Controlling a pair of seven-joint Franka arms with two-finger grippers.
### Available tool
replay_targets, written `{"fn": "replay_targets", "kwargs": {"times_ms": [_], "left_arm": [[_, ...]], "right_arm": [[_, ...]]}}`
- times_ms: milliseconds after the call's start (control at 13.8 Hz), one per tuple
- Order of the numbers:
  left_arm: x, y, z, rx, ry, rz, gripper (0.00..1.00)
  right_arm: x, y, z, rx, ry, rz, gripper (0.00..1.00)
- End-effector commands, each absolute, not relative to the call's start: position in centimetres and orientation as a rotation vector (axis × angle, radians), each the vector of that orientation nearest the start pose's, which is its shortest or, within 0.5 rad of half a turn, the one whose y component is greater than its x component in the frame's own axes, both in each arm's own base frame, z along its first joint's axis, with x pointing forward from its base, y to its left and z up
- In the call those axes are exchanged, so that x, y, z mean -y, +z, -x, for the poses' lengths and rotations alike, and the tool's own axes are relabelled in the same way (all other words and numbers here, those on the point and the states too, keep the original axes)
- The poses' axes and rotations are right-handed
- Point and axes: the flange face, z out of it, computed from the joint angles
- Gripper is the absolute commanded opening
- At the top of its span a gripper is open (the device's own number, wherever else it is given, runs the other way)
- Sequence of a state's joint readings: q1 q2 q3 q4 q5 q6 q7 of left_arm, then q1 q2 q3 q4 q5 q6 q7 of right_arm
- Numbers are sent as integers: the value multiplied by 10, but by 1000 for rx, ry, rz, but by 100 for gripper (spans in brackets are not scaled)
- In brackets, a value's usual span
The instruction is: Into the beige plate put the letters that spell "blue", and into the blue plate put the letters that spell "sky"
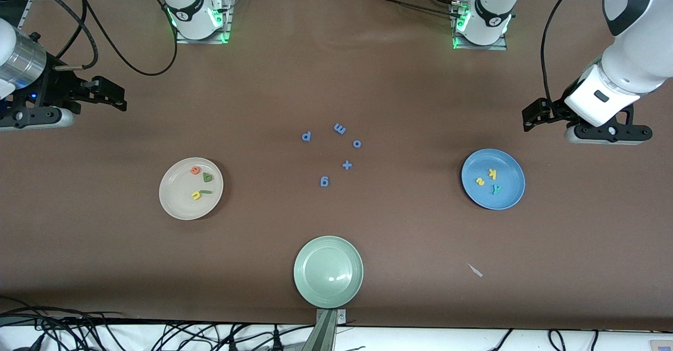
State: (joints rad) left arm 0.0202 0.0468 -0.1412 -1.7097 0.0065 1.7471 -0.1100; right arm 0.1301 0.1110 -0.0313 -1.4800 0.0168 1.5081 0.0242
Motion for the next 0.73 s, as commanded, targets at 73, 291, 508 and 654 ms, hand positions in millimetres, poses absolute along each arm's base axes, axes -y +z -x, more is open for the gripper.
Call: {"fn": "replay_targets", "kwargs": {"times_ms": [73,291,508,654], "left_arm": [[64,553,-576,-40,18,3113,100],[66,554,-576,-42,16,3113,100],[66,557,-577,-42,6,3114,100],[67,558,-577,-44,2,3115,100]], "right_arm": [[-55,606,-570,116,137,3142,100],[-52,608,-570,80,135,3133,100],[-58,610,-568,92,131,3131,100],[-56,612,-567,90,126,3131,100]]}}
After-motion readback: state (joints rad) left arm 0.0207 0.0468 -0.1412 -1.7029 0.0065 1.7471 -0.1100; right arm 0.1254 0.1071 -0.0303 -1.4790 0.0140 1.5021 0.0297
